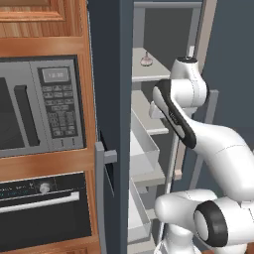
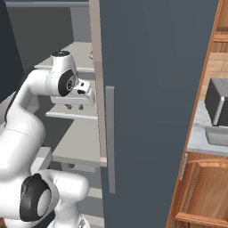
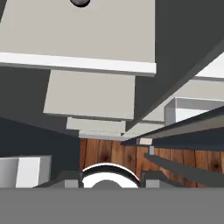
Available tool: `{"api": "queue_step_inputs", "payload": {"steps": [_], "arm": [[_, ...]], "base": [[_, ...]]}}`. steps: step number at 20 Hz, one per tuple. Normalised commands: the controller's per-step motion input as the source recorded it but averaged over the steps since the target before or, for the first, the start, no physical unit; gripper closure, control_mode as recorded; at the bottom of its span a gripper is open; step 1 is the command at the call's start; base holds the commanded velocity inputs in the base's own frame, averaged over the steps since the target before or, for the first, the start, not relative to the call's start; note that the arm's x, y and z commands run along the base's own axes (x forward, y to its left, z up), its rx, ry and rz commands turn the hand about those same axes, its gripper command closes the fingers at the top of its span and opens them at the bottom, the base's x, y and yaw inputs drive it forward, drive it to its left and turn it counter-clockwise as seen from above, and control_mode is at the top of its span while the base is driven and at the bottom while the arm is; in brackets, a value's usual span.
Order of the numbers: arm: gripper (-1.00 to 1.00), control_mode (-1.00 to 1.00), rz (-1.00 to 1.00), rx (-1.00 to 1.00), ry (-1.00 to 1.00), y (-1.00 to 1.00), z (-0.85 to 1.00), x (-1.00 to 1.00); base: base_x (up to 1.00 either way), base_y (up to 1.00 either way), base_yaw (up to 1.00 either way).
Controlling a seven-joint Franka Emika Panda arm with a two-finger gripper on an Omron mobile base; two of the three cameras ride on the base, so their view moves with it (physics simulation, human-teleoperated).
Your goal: Take the garlic and eggplant out of the freezer and place them in the tupperware container on the counter. Then put the tupperware containing the vegetables back in the freezer.
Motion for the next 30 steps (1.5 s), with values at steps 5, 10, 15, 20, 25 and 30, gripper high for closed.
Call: {"api": "queue_step_inputs", "payload": {"steps": [5,10,15,20,25,30], "arm": [[-1.00,-1.00,0.00,0.00,-0.21,0.00,0.03,-0.40],[-1.00,-1.00,0.00,0.00,-0.36,0.00,0.53,-0.28],[-1.00,-1.00,0.00,0.08,-0.15,0.00,0.79,0.15],[-1.00,-1.00,0.00,0.13,-0.04,0.00,0.71,0.46],[-1.00,-1.00,0.00,0.05,-0.09,0.00,0.69,0.44],[-1.00,-1.00,0.00,0.00,-0.07,0.03,0.39,0.57]], "base": [[0.00,0.00,0.00],[0.00,0.00,0.00],[0.00,0.00,0.00],[0.00,0.00,0.00],[0.00,0.00,0.00],[0.00,0.00,0.00]]}}
